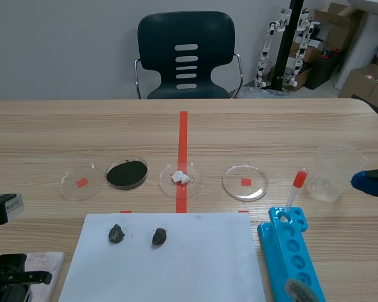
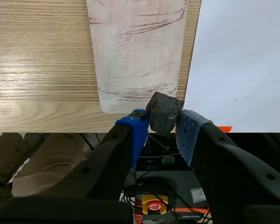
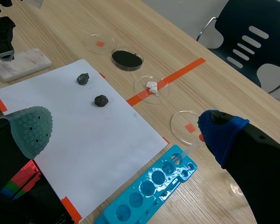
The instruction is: Rub the mineral on the streak plate below the first streak
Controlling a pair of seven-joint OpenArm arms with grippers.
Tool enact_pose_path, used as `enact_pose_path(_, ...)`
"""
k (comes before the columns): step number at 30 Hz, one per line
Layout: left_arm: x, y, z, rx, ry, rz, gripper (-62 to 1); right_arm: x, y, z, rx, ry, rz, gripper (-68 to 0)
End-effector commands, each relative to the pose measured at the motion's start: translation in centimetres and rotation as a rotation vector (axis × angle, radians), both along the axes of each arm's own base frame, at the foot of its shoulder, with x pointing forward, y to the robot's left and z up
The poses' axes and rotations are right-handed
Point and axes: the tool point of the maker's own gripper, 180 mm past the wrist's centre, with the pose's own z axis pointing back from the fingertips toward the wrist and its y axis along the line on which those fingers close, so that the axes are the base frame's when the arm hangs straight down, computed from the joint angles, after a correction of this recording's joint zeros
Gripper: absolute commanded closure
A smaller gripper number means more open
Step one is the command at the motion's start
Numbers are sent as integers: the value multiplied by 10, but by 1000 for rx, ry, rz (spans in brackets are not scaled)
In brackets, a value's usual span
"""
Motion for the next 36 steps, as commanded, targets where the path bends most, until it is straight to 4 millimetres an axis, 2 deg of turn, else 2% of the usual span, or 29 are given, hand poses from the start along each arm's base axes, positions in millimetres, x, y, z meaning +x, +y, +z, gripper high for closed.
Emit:
enact_pose_path(1, -1, 1, -1, 1, 7, 7, -85, 1, 2, 5, 14, -14, 9, -679)
enact_pose_path(5, -5, 5, -8, 10, 30, 19, -85, 1, 2, 5, 14, -14, 9, -679)
enact_pose_path(14, 4, 13, -14, 19, 29, 43, -85, 1, 2, 5, 14, -14, 9, -679)
enact_pose_path(22, 1, 19, -22, 26, 57, 63, -85, 1, 2, 5, 14, -14, 9, -679)
enact_pose_path(36, 3, 25, -22, 62, 48, 55, -85, 1, 2, 5, 14, -14, 9, -679)
